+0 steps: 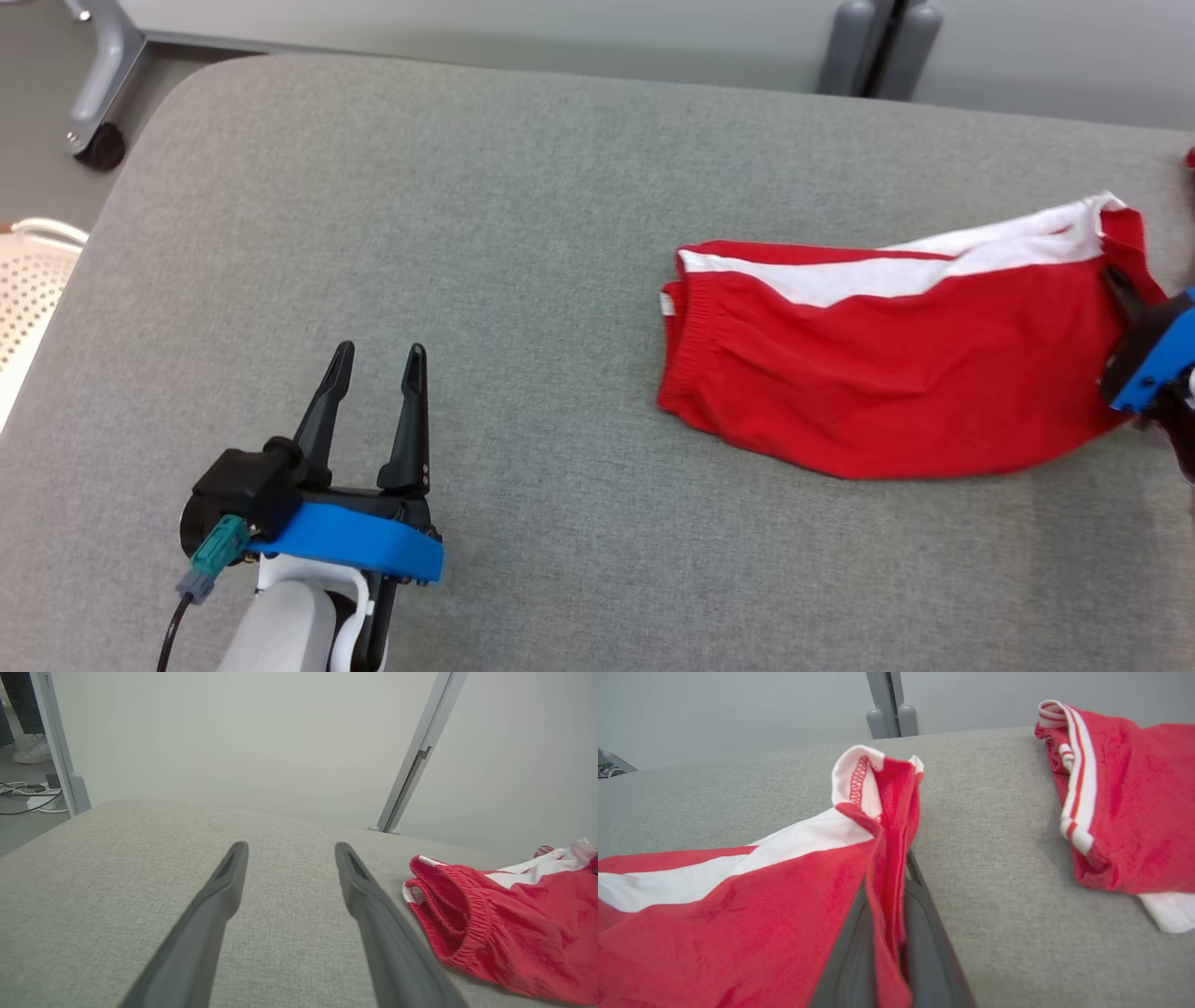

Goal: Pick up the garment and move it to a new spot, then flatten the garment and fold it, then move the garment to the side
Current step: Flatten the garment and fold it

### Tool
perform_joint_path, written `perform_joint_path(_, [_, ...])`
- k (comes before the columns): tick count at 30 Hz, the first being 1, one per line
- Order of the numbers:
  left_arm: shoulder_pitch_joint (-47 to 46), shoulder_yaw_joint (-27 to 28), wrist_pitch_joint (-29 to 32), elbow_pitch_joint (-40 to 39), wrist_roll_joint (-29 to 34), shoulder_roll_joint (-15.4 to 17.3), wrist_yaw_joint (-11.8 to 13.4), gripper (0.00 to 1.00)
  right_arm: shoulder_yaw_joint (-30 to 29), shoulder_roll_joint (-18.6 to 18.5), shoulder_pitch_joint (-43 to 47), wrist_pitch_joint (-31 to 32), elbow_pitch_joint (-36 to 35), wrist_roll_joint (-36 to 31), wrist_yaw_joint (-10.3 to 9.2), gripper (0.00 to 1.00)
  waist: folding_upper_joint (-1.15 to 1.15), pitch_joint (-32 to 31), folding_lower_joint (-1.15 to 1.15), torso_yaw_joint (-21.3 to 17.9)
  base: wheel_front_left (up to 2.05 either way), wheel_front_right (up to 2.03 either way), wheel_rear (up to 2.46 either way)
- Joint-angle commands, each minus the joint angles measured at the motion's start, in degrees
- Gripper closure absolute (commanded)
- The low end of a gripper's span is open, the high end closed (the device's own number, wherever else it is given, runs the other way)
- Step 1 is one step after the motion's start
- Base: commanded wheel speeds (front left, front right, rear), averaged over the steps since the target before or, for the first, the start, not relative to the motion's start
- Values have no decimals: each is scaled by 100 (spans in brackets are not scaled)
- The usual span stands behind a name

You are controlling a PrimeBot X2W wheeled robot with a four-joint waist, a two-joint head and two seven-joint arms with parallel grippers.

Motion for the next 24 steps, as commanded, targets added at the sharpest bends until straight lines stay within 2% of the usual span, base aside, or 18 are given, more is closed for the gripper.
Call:
perform_joint_path(1, [79, 4, -21, 13, -30, 34, -12, 0, -123, -49, 145, 32, -82, -128, 1, 100, 0, -114, 0, -107, 0, 0, 0])
perform_joint_path(8, [167, -100, -21, 72, -39, 46, -12, 0, -806, 121, 552, 422, -631, -830, 1, 100, 0, -326, 0, -131, 0, 0, 0])
perform_joint_path(12, [194, -163, -21, 98, -70, 65, -13, 0, -941, 415, 623, 694, -996, -1161, 2, 100, 0, -412, 0, -98, 0, 0, 0])
perform_joint_path(19, [223, -257, -21, 111, -124, 85, -13, 0, -390, 1069, 469, 1081, -1560, -1324, 1, 100, 0, -478, 0, 30, 0, 0, 0])
perform_joint_path(24, [215, -310, -21, 125, -137, 106, -13, 0, 135, 1385, 413, 1210, -1603, -1255, 1, 100, 0, -465, 0, 164, 0, 0, 0])
